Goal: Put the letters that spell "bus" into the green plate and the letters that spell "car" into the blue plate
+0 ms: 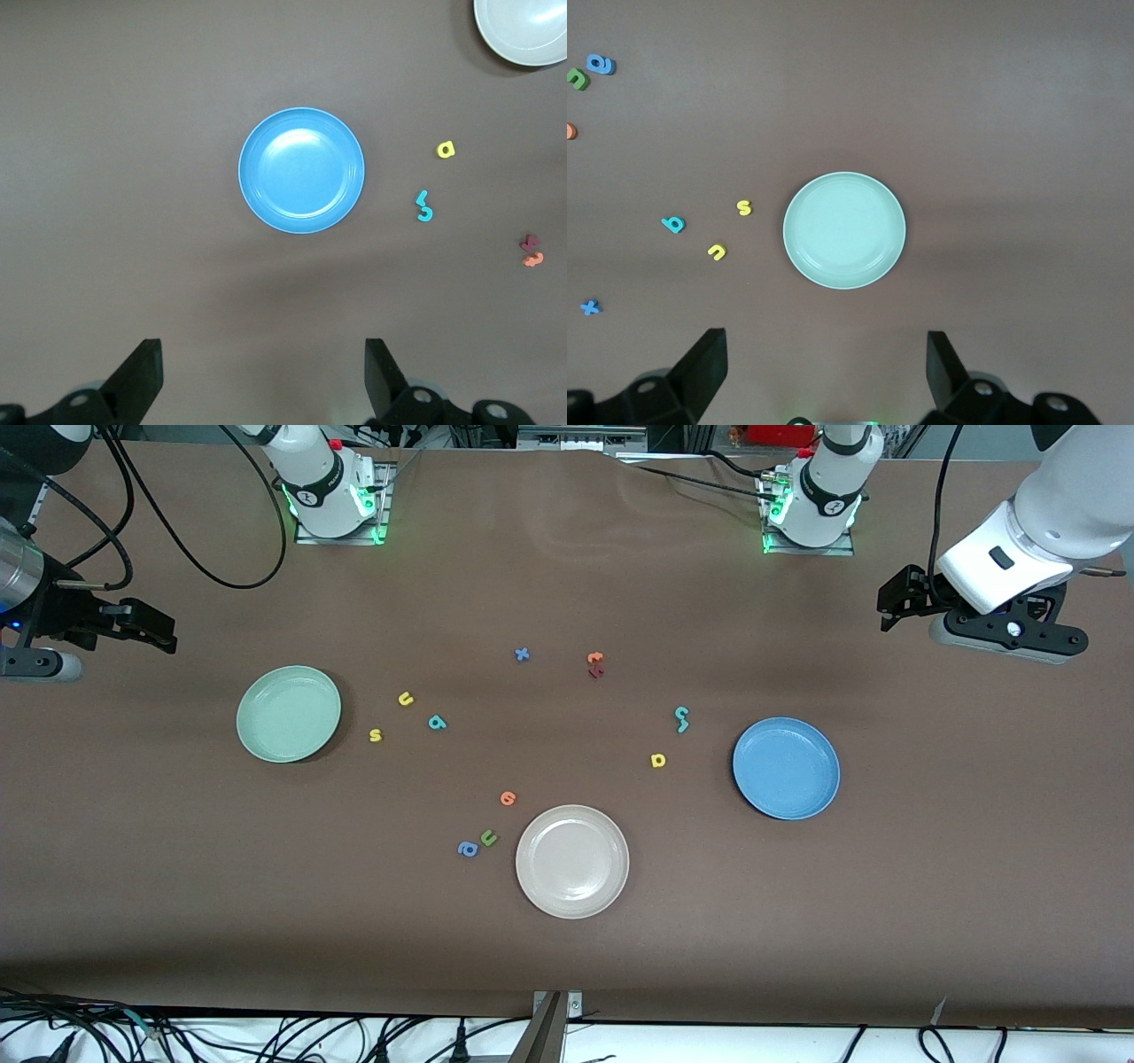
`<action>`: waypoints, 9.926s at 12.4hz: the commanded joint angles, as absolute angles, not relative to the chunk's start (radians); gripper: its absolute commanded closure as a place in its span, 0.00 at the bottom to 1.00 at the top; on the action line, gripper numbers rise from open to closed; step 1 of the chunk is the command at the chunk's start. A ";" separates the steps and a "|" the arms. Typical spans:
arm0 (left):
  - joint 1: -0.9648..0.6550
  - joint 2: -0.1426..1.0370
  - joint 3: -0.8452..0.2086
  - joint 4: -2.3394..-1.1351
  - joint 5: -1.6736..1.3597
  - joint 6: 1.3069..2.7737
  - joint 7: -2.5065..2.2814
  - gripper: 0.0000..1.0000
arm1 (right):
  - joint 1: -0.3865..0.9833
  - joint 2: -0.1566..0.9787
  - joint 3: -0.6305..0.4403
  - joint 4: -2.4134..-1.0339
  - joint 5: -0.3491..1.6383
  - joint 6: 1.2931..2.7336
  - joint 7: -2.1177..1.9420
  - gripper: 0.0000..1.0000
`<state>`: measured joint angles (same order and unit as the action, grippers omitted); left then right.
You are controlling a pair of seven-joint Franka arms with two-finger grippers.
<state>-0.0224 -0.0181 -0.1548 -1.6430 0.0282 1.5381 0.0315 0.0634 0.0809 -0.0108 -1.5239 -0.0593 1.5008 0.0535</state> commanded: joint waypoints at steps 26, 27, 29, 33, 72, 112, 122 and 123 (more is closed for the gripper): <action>-0.028 -0.005 -0.153 -1.611 0.035 1.516 0.049 0.00 | 0.052 0.067 0.002 -1.552 -0.038 1.513 0.067 0.00; -0.028 -0.005 -0.153 -1.611 0.035 1.516 0.049 0.00 | 0.052 0.067 0.002 -1.552 -0.038 1.513 0.067 0.01; -0.028 -0.005 -0.153 -1.611 0.035 1.516 0.049 0.00 | 0.052 0.066 0.002 -1.554 -0.038 1.513 0.067 0.00; -0.028 -0.005 -0.153 -1.611 0.035 1.516 0.049 0.00 | 0.052 0.066 0.002 -1.554 -0.038 1.513 0.069 0.00; -0.028 -0.005 -0.153 -1.612 0.035 1.516 0.048 0.00 | 0.057 0.075 0.121 -1.773 -0.025 1.696 0.346 0.00; -0.244 0.634 -0.322 -1.881 0.256 2.276 -0.416 0.49 | 0.069 0.362 0.322 -2.453 -0.023 2.795 1.112 0.32; -0.244 0.627 -0.324 -1.884 0.308 2.227 -0.408 0.92 | 0.066 0.356 0.310 -2.448 -0.032 2.787 1.094 0.89; -0.244 0.623 -0.325 -1.878 0.308 2.226 -0.410 0.92 | 0.066 0.342 0.310 -2.448 -0.032 2.784 1.091 0.89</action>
<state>-0.2469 0.6384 -0.3295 -1.8650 0.2597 2.2510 -0.3920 0.0682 0.3368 0.3204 -2.4458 -0.0169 2.7776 1.1024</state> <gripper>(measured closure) 0.890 0.740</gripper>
